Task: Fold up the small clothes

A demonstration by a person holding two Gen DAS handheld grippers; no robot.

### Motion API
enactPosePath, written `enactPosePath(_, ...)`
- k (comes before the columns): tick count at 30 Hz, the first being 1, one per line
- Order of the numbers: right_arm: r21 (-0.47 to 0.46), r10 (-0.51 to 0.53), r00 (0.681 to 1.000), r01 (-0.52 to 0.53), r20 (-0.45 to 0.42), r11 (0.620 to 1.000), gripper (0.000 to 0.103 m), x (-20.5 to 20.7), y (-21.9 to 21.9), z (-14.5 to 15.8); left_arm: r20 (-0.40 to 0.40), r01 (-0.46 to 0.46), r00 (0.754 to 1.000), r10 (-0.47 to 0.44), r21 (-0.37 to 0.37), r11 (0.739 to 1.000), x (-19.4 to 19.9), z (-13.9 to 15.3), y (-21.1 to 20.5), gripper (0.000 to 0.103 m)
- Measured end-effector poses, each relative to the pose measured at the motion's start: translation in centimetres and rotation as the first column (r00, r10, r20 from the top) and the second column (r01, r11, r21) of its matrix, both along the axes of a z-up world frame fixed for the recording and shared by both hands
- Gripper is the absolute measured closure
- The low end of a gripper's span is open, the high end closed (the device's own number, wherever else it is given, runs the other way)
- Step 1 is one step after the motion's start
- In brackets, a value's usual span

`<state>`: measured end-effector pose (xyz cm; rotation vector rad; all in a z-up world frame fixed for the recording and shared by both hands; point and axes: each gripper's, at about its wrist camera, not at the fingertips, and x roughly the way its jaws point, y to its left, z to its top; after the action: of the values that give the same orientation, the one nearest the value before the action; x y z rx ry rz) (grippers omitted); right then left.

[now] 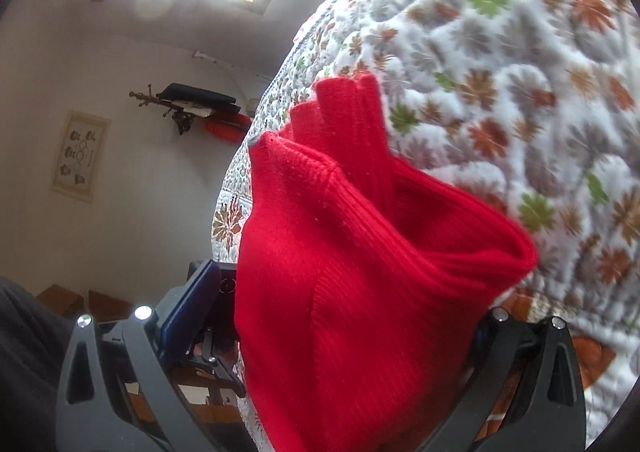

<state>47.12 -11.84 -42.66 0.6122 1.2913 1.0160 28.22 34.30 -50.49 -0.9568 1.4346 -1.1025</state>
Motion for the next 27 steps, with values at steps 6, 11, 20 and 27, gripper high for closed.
enactPosePath(6, -0.045, 0.001, 1.0, -0.001, 0.003, 0.999, 0.005, 0.0, 1.0, 0.9, -0.004, 0.003, 1.0, -0.003, 0.032, 0.999, 0.2, 0.1, 0.0, 0.058)
enactPosePath(11, -0.11, -0.006, 1.0, 0.006, -0.001, 0.994, 0.062, -0.1, 2.2, 0.9, 0.003, 0.006, 1.0, -0.006, 0.062, 0.998, 0.5, 0.2, 0.2, 0.062)
enactPosePath(20, -0.129, -0.022, 1.0, 0.023, 0.004, 0.991, 0.07, -0.5, 3.3, 1.4, 0.002, -0.008, 1.0, 0.007, 0.116, 0.993, 0.4, 0.7, -0.4, 0.081)
enactPosePath(27, -0.173, -0.029, 0.999, 0.033, 0.029, 0.984, 0.071, -1.2, 4.8, 2.8, 0.014, -0.014, 1.0, 0.012, 0.119, 0.993, 0.1, 2.3, -0.2, 0.085)
